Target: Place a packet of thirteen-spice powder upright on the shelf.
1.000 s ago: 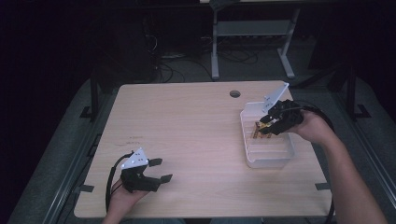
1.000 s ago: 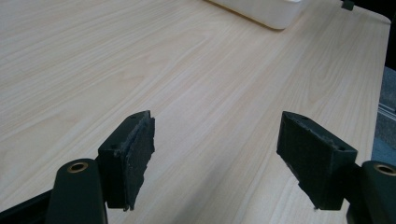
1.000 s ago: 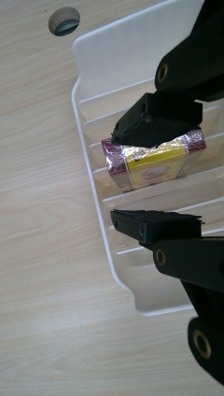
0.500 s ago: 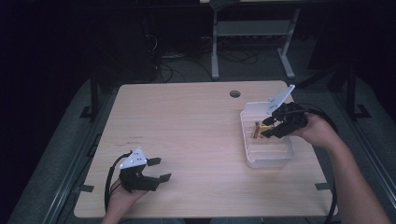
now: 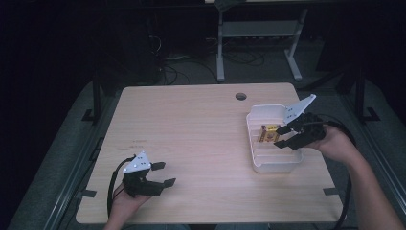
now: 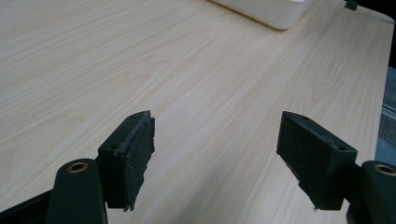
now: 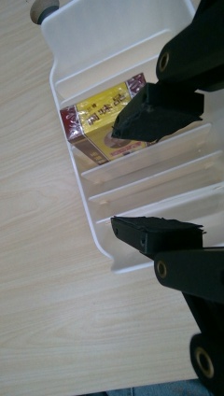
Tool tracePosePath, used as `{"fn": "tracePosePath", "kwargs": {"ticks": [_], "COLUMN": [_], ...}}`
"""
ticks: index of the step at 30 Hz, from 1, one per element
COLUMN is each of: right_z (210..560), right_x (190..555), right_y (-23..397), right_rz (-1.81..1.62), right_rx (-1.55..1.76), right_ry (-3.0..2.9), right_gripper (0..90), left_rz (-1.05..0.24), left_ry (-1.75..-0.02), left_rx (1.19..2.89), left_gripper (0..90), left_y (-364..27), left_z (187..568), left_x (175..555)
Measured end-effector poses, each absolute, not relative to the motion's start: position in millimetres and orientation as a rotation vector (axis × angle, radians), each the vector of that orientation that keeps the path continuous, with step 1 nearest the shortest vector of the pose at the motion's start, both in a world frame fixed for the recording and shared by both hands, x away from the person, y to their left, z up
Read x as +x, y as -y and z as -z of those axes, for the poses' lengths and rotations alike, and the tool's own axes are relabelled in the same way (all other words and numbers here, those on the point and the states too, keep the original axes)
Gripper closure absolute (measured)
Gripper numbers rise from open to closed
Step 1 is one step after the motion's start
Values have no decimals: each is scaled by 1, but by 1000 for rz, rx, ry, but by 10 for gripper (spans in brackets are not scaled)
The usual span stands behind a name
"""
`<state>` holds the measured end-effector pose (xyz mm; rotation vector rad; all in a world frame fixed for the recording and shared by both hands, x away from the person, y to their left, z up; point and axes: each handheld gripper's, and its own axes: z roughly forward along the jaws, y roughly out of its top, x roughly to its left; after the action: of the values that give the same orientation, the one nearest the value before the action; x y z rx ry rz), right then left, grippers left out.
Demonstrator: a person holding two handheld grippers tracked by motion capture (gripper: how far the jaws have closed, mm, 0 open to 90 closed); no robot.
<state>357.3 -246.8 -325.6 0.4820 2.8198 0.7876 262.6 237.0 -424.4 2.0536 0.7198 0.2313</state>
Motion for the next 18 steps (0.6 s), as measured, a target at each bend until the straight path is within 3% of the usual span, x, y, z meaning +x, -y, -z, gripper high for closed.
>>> {"fn": "tracePosePath", "kwargs": {"ticks": [18], "right_z": [342], "right_x": [314], "right_y": [242], "right_rz": [-909], "right_rx": [515], "right_ry": [-2818], "right_gripper": [411], "left_rz": [-235], "left_ry": [-721], "left_rx": [2052], "left_gripper": [264], "left_y": [-238], "left_z": [424], "left_x": [263]}}
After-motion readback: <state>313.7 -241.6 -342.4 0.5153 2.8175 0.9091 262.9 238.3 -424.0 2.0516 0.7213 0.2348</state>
